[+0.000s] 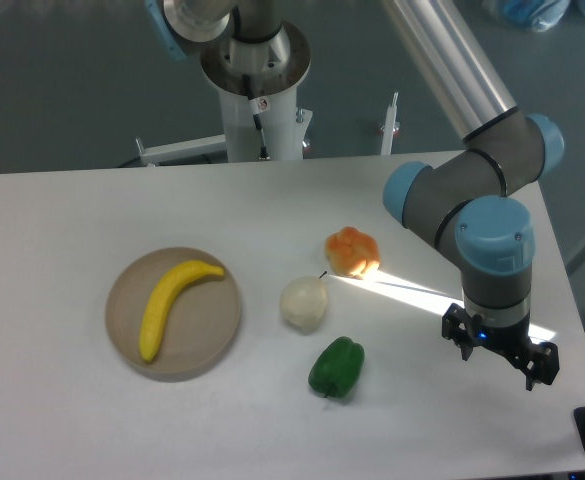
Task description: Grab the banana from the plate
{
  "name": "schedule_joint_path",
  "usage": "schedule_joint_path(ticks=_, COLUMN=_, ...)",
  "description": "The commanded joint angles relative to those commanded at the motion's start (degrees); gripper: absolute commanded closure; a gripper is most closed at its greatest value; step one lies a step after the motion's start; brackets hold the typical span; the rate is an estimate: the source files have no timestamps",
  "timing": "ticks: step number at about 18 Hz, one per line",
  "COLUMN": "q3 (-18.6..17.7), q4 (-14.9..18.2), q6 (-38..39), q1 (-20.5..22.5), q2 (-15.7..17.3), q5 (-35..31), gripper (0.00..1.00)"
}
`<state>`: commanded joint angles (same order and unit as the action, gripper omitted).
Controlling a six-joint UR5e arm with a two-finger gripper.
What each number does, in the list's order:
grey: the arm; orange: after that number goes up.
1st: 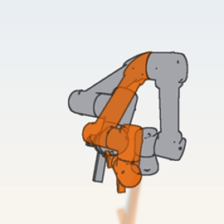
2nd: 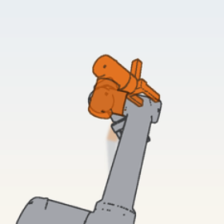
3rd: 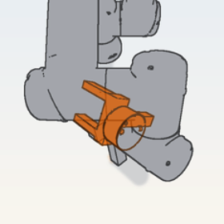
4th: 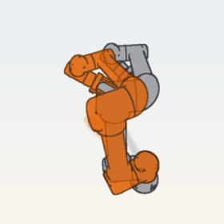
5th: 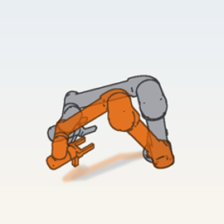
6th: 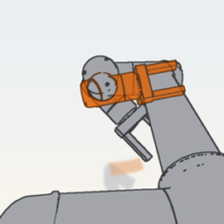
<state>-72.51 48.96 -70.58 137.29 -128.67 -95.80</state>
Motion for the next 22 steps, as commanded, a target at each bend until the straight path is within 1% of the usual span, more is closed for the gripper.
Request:
schedule_joint_path(ticks=9, q3=-0.7, q4=0.1, q6=0.6, q1=-0.3, q2=1.2, q5=0.2, gripper=0.00)
schedule_joint_path(ticks=10, q3=-1.0, q4=0.0, q6=0.7, q1=-0.8, q2=1.4, q5=0.1, gripper=0.00)
schedule_joint_path(ticks=11, q3=-1.1, q4=0.1, q6=1.3, q1=-1.4, q2=1.8, q5=0.0, gripper=0.00)
schedule_joint_path(ticks=13, q3=-1.6, q4=0.2, q6=5.3, q1=-2.3, q2=2.6, q5=-0.2, gripper=0.00)
schedule_joint_path(ticks=16, q3=-4.3, q4=0.8, q6=9.8, q1=-4.0, q2=6.4, q5=-0.1, gripper=0.00)
schedule_joint_path(ticks=19, q3=-8.7, q4=1.5, q6=17.3, q1=-6.2, q2=11.1, q5=0.0, gripper=0.00)
schedule_joint_path(ticks=22, q3=-13.2, q4=3.1, q6=24.8, q1=-9.0, q2=15.3, q5=0.3, gripper=0.00)
